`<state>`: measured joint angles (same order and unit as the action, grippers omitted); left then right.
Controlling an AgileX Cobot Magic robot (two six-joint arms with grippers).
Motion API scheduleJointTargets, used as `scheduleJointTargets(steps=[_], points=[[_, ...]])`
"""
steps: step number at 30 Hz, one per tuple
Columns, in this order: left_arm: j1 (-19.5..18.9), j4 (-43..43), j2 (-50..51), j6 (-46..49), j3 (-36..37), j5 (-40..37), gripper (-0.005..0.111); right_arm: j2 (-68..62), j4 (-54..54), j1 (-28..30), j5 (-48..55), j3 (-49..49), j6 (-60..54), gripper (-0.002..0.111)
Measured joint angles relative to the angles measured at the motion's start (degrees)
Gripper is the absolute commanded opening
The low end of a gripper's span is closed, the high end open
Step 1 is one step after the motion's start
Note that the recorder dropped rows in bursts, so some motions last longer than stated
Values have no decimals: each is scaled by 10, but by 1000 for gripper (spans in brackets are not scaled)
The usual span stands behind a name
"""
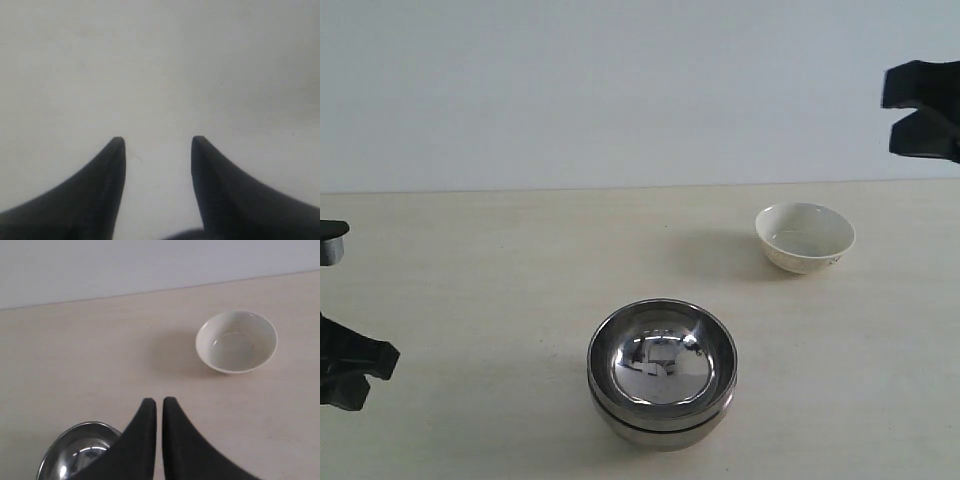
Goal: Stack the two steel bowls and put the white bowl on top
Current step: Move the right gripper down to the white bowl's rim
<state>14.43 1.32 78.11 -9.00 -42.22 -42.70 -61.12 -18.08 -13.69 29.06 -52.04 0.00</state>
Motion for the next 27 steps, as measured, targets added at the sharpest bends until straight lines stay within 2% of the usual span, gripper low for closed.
scheduleJointTargets(steps=[4,8,16,21,27], points=[[0,2,0,-4,0,10,41,-91,9,0,17,-66,-10,24],[0,-5,0,-6,0,38,41,-167,20,0,30,-127,-4,50],[0,-26,0,-4,0,129,41,-332,114,8,39,-228,83,51],[0,-28,4,2,0,175,41,-418,119,62,67,-297,98,51],[0,-28,38,8,0,236,41,-493,80,111,90,-362,51,51]])
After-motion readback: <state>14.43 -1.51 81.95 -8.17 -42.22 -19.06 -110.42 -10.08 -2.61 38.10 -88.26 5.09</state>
